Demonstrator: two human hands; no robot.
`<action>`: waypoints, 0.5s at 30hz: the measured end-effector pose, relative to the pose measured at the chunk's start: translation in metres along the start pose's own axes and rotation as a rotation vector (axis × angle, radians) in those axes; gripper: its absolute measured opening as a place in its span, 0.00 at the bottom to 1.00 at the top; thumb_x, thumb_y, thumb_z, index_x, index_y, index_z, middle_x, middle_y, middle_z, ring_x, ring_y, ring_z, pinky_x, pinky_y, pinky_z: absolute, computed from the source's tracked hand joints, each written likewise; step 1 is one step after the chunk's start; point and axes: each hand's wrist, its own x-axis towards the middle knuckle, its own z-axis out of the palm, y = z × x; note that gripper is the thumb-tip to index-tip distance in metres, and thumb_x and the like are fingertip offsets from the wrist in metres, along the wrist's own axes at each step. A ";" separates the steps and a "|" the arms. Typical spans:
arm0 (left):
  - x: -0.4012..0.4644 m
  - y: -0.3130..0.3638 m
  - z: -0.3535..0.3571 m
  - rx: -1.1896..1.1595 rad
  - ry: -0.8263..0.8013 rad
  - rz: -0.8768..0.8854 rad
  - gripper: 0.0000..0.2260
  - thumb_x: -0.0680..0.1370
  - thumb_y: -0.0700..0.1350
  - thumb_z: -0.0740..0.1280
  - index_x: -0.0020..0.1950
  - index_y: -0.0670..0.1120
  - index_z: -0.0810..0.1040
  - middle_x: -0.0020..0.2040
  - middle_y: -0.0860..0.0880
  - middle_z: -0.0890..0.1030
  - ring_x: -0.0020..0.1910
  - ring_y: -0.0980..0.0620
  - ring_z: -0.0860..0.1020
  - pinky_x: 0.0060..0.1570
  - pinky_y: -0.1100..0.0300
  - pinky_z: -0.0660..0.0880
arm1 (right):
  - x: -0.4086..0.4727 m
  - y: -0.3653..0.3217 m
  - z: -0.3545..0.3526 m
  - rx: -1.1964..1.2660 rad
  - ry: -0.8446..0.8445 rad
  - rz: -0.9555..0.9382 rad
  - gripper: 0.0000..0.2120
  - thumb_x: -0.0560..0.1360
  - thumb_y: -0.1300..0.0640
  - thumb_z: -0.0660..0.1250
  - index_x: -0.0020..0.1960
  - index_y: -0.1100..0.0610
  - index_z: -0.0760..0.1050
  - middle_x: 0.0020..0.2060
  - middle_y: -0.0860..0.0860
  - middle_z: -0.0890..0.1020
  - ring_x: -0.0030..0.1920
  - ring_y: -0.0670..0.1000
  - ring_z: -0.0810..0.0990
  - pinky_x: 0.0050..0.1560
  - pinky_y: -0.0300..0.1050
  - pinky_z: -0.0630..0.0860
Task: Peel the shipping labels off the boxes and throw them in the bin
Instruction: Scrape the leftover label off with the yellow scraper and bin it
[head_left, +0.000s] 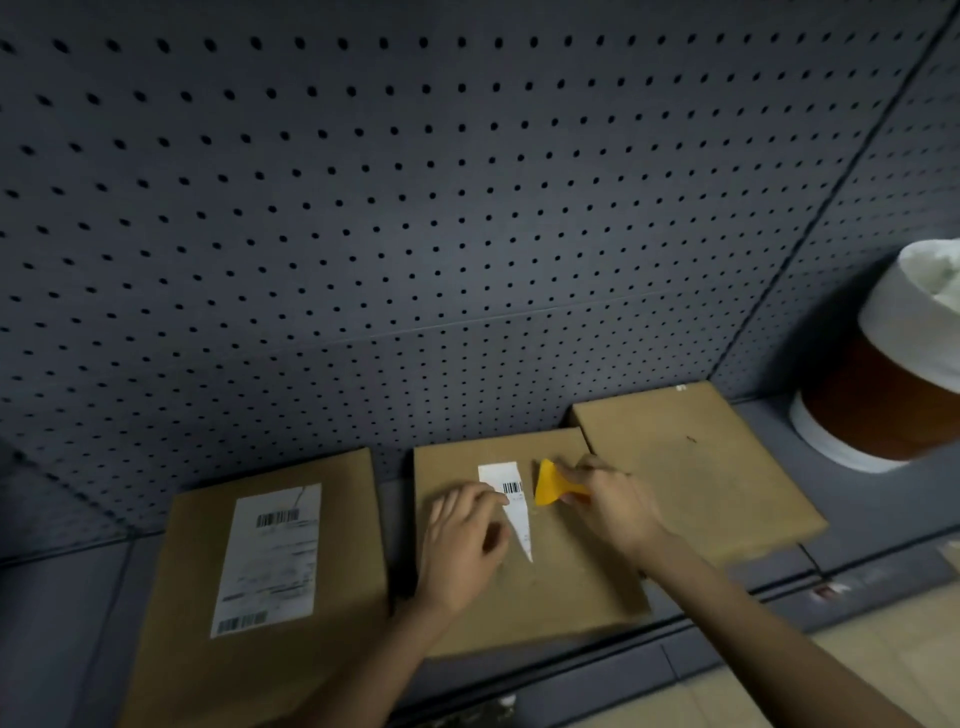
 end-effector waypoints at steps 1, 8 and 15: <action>-0.004 -0.001 0.004 0.003 -0.005 0.012 0.12 0.72 0.52 0.62 0.54 0.52 0.75 0.54 0.54 0.76 0.54 0.52 0.74 0.55 0.60 0.64 | -0.001 -0.003 0.002 -0.008 -0.001 0.007 0.21 0.78 0.47 0.59 0.70 0.44 0.64 0.60 0.49 0.73 0.51 0.59 0.80 0.48 0.51 0.76; 0.005 -0.003 0.014 -0.014 -0.046 -0.067 0.20 0.70 0.59 0.62 0.59 0.53 0.73 0.57 0.53 0.76 0.59 0.52 0.72 0.59 0.59 0.62 | 0.000 -0.014 0.001 -0.001 -0.003 0.043 0.19 0.77 0.50 0.60 0.68 0.45 0.67 0.60 0.50 0.74 0.53 0.59 0.79 0.50 0.50 0.75; 0.005 0.001 0.019 0.043 -0.048 0.020 0.22 0.69 0.61 0.63 0.58 0.53 0.73 0.55 0.54 0.77 0.57 0.52 0.73 0.58 0.58 0.62 | 0.001 -0.011 0.008 0.064 -0.011 0.076 0.18 0.77 0.51 0.62 0.67 0.47 0.70 0.59 0.51 0.75 0.54 0.60 0.79 0.50 0.50 0.75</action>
